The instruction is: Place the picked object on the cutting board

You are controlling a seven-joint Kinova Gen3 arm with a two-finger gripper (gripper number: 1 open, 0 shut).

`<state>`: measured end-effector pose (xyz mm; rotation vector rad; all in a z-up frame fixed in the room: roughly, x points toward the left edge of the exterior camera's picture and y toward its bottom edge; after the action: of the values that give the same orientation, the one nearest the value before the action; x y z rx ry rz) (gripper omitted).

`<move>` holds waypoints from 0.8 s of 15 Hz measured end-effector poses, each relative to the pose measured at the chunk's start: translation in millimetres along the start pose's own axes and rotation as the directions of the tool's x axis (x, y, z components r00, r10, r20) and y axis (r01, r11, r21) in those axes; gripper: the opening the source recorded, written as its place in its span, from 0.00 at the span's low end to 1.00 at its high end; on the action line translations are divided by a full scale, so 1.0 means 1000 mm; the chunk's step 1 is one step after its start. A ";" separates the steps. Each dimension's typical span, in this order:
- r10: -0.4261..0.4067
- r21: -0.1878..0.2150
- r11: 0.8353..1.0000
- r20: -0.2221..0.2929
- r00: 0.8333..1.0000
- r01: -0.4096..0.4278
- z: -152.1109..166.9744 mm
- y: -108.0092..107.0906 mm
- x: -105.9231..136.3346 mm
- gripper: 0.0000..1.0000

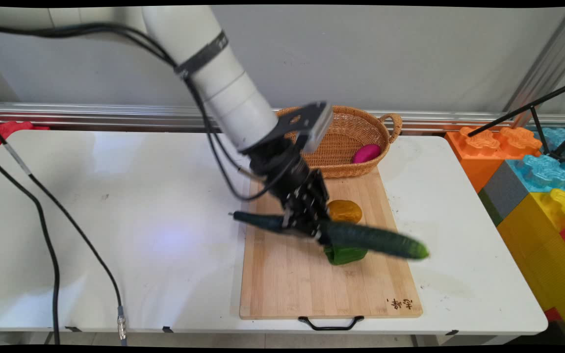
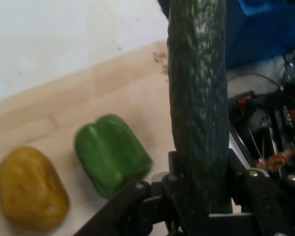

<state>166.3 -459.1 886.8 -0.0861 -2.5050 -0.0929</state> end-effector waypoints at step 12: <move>0.165 0.001 0.986 0.160 0.973 -0.167 0.073 0.009 -0.060 0.00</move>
<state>171.8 -446.7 792.8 -0.3080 -2.6461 0.0010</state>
